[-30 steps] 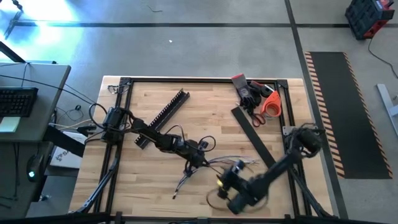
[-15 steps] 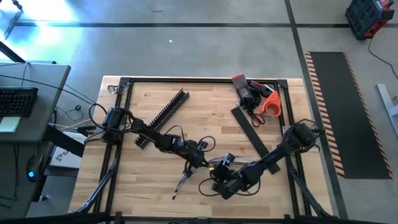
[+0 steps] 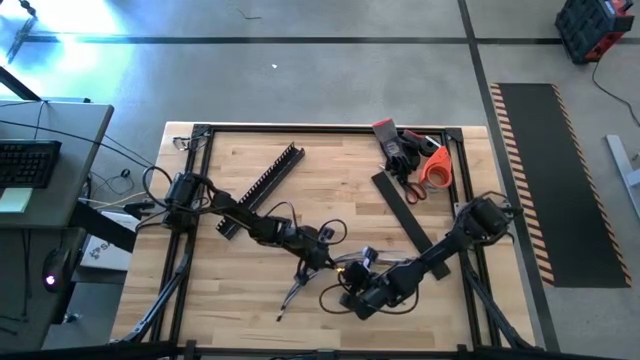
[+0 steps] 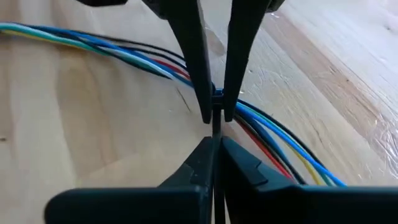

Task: Ziptie cables
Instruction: Wrap the cables with a black zip tie, then move the black cable duct to the center of the table

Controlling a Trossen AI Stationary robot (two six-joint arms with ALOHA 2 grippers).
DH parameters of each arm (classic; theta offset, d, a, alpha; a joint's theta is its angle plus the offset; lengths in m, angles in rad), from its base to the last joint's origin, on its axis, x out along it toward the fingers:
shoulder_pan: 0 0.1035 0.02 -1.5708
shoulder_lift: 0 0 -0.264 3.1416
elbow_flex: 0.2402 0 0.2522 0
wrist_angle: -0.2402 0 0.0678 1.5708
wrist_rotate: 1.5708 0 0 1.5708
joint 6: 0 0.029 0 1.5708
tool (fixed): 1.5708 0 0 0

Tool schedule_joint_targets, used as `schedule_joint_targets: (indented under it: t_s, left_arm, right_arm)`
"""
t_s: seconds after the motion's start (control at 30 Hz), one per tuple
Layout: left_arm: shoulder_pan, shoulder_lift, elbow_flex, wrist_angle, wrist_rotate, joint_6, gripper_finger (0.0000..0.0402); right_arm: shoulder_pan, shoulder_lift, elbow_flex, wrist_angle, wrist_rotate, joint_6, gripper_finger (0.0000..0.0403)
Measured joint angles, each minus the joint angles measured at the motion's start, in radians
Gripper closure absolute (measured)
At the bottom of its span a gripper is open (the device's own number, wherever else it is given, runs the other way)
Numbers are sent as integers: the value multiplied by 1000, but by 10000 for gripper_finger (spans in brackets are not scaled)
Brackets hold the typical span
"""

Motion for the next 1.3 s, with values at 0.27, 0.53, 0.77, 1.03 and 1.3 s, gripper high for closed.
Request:
schedule_joint_targets:
  t_s: [0.27, 0.53, 0.77, 1.03, 1.3]
  left_arm:
    - [-9, -3, -38, 46, 3, -4, 392]
    - [3, -1, -89, 93, -4, -30, 395]
    - [-5, 0, -90, 118, -21, -72, 358]
    - [-5, -106, -89, -4, 1, -151, 247]
    - [14, -343, -88, -214, -106, -149, 213]
  right_arm:
    - [136, 0, 64, -211, 45, 312, 402]
    - [194, 1, 122, -496, -53, 478, 401]
    - [181, -15, 136, -533, -75, 455, 402]
    - [173, -73, 204, -683, -162, 414, 327]
    - [168, -127, 238, -699, -179, 213, 201]
